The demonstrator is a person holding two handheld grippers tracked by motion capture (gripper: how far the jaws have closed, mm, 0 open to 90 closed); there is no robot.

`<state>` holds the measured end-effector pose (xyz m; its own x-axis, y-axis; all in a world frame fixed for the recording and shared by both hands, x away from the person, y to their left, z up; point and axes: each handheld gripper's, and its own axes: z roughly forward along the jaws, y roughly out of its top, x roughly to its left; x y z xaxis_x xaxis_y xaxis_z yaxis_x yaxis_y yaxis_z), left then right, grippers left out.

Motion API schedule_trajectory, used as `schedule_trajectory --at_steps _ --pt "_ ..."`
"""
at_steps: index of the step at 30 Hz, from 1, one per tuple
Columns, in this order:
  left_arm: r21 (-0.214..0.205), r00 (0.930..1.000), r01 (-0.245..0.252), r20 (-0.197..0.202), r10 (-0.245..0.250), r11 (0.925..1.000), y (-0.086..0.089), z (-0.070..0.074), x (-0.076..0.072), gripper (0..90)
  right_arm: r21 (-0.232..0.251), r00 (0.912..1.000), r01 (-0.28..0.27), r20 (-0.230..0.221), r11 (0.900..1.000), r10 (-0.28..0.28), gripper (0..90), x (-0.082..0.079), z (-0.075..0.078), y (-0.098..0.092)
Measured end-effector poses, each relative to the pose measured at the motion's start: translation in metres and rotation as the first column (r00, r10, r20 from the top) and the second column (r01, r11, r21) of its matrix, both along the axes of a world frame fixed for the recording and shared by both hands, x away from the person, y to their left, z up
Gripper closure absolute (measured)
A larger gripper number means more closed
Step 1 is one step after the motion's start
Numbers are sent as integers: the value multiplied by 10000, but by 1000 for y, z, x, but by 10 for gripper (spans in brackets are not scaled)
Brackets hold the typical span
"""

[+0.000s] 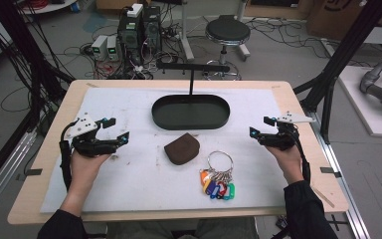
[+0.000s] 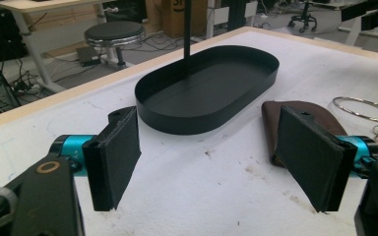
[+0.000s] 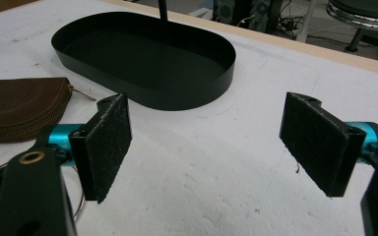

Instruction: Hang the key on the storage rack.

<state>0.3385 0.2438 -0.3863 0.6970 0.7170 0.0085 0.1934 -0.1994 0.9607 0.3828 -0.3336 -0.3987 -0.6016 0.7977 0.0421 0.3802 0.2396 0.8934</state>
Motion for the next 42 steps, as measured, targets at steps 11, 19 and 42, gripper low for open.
schedule_trajectory --at_steps 11,19,42 --pt "-438 9990 444 44 -443 9981 -7 2 -3 246 197 9999 151 -75 9997 -150 204 3 -2 -4" --pt "-266 9955 929 -167 -934 9953 -23 1 -3 246 218 9997 202 -128 9996 -199 205 3 -2 -4" --pt "-1053 9727 1881 -1175 -2001 9765 -51 -8 1 274 -468 9414 -2958 -1836 9541 2829 492 5 -24 39"
